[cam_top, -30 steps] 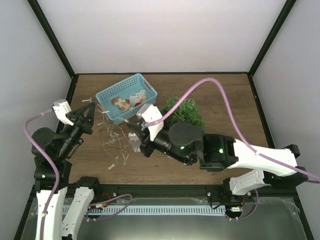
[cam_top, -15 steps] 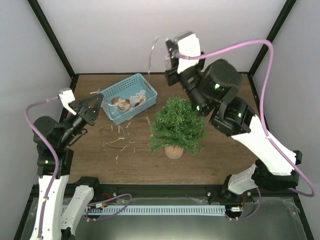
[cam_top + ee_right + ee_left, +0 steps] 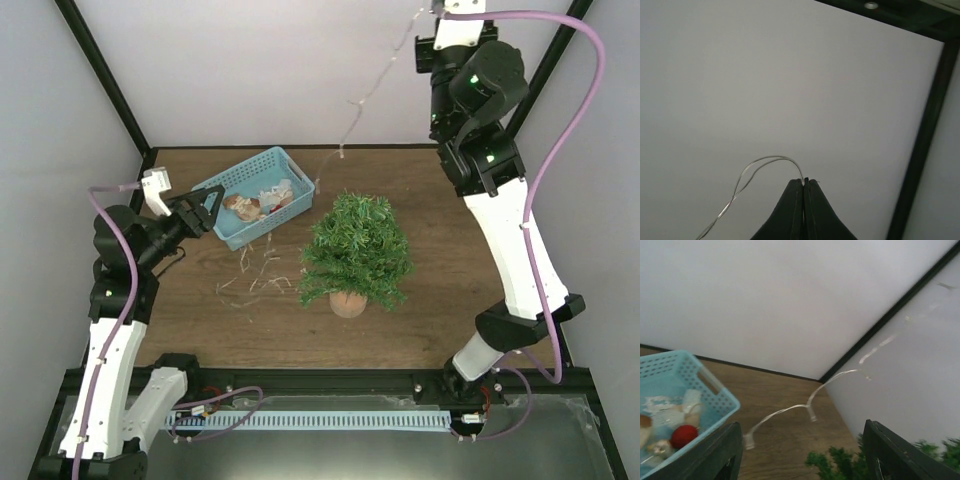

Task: Decorate the small christmas tree
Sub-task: Place the decoration item at the center of the board.

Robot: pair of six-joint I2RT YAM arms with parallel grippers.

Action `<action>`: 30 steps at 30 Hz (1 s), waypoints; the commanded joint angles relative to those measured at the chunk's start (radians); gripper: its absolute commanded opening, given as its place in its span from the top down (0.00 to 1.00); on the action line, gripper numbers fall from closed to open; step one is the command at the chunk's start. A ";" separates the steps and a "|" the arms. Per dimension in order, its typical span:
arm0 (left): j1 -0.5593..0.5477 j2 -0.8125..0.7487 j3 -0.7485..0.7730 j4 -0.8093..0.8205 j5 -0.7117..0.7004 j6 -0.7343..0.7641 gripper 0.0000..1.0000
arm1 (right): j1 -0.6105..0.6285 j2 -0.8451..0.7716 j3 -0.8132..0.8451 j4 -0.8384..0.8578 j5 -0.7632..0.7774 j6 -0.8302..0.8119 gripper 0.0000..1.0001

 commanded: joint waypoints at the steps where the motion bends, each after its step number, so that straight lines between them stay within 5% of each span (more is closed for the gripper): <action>1: -0.002 0.005 -0.014 -0.156 -0.142 0.079 0.33 | -0.106 -0.006 0.052 0.061 0.060 -0.036 0.99; 8: -0.003 0.103 -0.107 -0.225 -0.195 0.055 0.42 | -0.305 0.006 0.055 0.066 0.137 -0.035 0.99; 13: -0.037 0.166 -0.171 -0.216 -0.182 0.013 0.47 | -0.325 -0.019 0.055 0.095 0.138 -0.026 0.99; 30: -0.482 0.245 -0.399 -0.073 -0.325 -0.157 0.58 | -0.325 -0.155 -0.200 0.110 0.075 0.039 0.99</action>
